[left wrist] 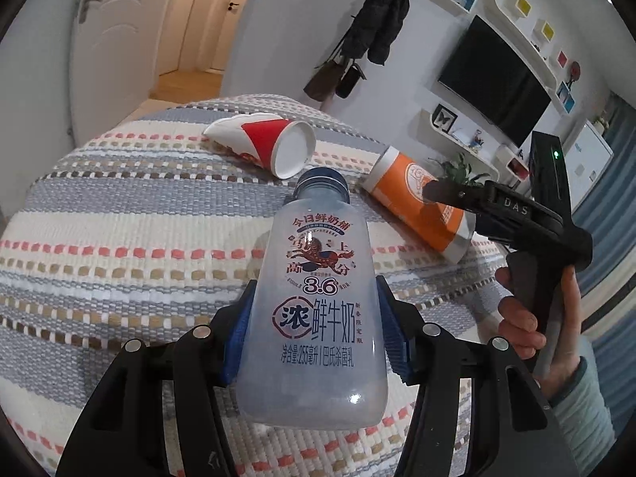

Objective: Collect trash
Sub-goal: 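Grasp the clear milk bottle with the left tool while the right tool grasps the orange cup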

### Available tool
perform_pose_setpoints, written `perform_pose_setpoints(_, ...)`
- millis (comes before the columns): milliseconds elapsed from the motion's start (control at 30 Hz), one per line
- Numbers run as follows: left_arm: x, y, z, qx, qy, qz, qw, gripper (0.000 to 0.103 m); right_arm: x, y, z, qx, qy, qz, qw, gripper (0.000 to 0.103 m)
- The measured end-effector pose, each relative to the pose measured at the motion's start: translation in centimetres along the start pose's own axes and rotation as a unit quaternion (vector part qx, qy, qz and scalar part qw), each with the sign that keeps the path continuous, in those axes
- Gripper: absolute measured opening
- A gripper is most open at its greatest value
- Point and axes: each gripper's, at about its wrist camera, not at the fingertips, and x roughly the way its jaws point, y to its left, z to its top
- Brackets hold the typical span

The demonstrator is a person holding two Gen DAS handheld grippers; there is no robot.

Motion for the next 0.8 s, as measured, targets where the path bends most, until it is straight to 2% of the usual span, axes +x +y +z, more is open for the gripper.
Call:
perform_pose_setpoints(133, 0.3, -0.8, 0.0, 0.016, 0.004, 0.01, 0.9998, 0.054, -0.2, 1.1, -0.3, -0.025, -0.006, -0.019, 0.999, 0.087)
perform_pose_setpoints(200, 0.4, -0.9, 0.0, 0.021, 0.005, 0.015, 0.9996, 0.054, -0.8, 1.8, -0.5, -0.039, -0.02, -0.021, 0.999, 0.078)
perform_pose_setpoints(267, 0.3, -1.0, 0.0, 0.025, 0.006, 0.018, 0.9995, 0.054, -1.8, 2.5, -0.9, -0.044, -0.034, -0.009, 0.998, 0.059)
perform_pose_setpoints(367, 0.7, -1.1, 0.2, 0.028, 0.008, 0.021, 0.9993, 0.054, -3.2, 3.8, -1.3, -0.063, -0.051, -0.011, 0.997, 0.045)
perform_pose_setpoints(433, 0.7, -1.0, 0.2, 0.027, 0.008, 0.02, 0.9994, 0.054, -3.9, 5.1, -1.7, -0.081, -0.058, -0.015, 0.995, 0.042)
perform_pose_setpoints(633, 0.9, -0.6, 0.3, 0.02, 0.007, 0.016, 0.9996, 0.054, -4.0, 8.7, -2.4, -0.123, -0.05, -0.016, 0.991, 0.042)
perform_pose_setpoints(800, 1.0, -1.0, 0.1, 0.031, 0.012, 0.023, 0.9992, 0.054, -2.0, 9.8, -2.0, -0.11, -0.027, -0.025, 0.993, 0.046)
